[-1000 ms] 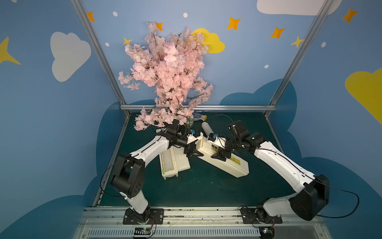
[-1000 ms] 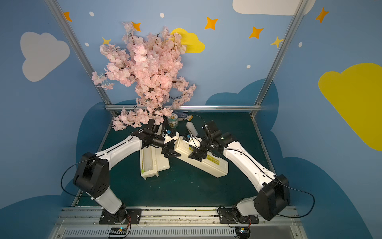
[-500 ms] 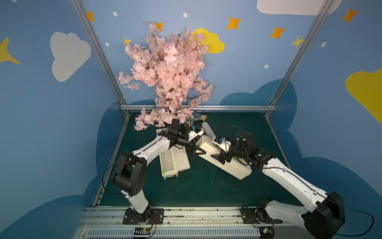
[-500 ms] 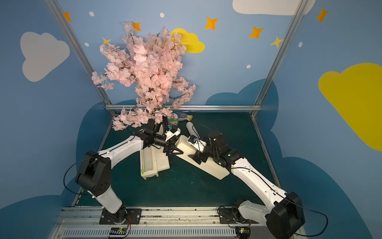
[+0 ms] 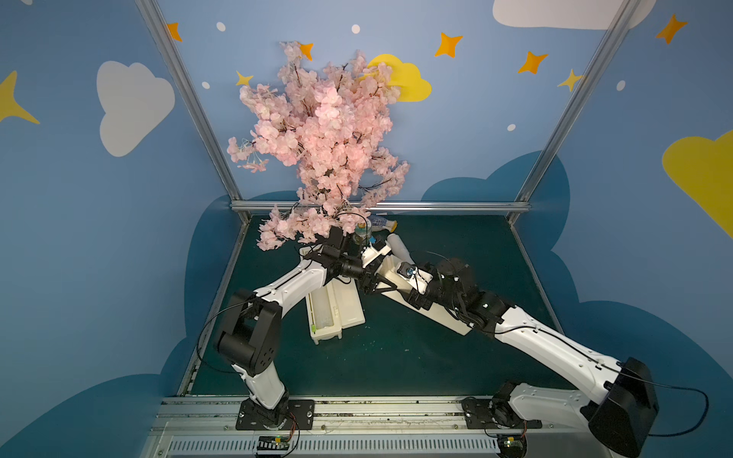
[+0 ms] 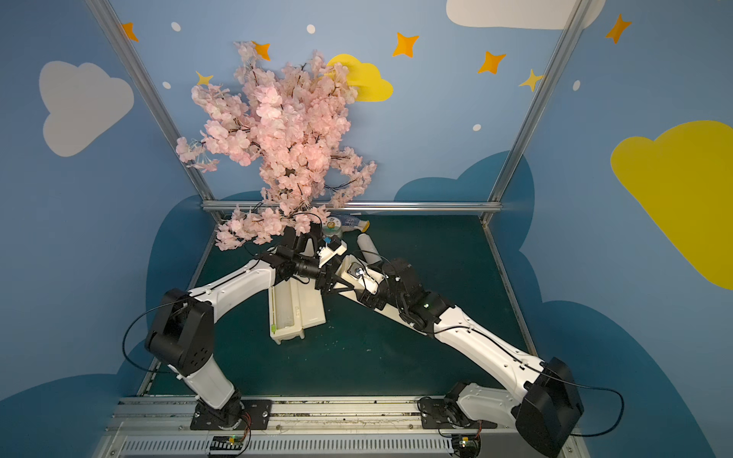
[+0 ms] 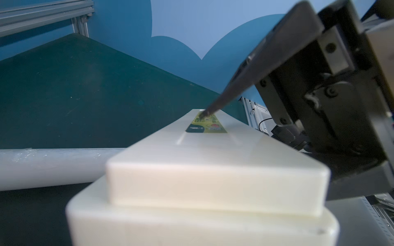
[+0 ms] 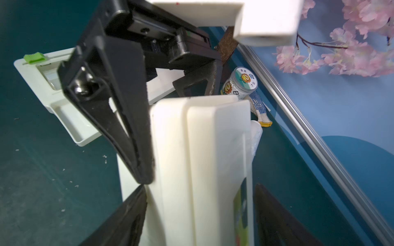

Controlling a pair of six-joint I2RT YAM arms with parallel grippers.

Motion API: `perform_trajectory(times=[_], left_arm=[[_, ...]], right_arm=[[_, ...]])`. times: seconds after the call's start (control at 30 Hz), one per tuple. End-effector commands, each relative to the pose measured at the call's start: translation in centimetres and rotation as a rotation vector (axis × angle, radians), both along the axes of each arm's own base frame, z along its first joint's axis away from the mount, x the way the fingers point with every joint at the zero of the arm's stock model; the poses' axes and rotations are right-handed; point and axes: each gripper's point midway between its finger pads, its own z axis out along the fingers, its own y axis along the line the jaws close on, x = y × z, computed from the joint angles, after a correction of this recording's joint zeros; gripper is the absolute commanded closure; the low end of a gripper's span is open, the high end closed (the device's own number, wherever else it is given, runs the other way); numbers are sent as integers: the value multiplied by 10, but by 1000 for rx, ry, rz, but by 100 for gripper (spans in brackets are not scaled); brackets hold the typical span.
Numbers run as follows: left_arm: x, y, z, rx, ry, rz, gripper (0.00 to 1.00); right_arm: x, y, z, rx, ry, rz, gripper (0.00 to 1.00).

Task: Put plastic wrap rolls into dispensers
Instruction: Open the lid of the plastic wrap cutting box.

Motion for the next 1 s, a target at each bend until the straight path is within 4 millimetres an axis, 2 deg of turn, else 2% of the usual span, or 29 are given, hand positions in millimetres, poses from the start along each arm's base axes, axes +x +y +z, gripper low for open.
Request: perform_trajectory(times=[0.0, 0.1, 0.3, 0.4, 0.6, 0.67, 0.97], left_arm=[[-24, -15, 39, -92, -24, -114, 66], [-27, -18, 42, -88, -33, -127, 66], [-31, -20, 40, -77, -19, -151, 66], [-32, -22, 41, -74, -28, -157, 66], [-31, -21, 39, -58, -39, -154, 66], [-31, -21, 40, -54, -42, -154, 66], [-28, -21, 39, -40, -81, -146, 67]], right_arm=[[24, -10, 6, 2, -55, -133, 33], [26, -10, 6, 6, -59, -157, 42], [35, -13, 5, -22, -50, -206, 48], [37, -11, 2, -39, -25, -213, 55], [40, -9, -3, -77, -2, -212, 63], [38, -8, -6, -102, -4, -210, 69], [43, -15, -9, -102, 2, -268, 75]])
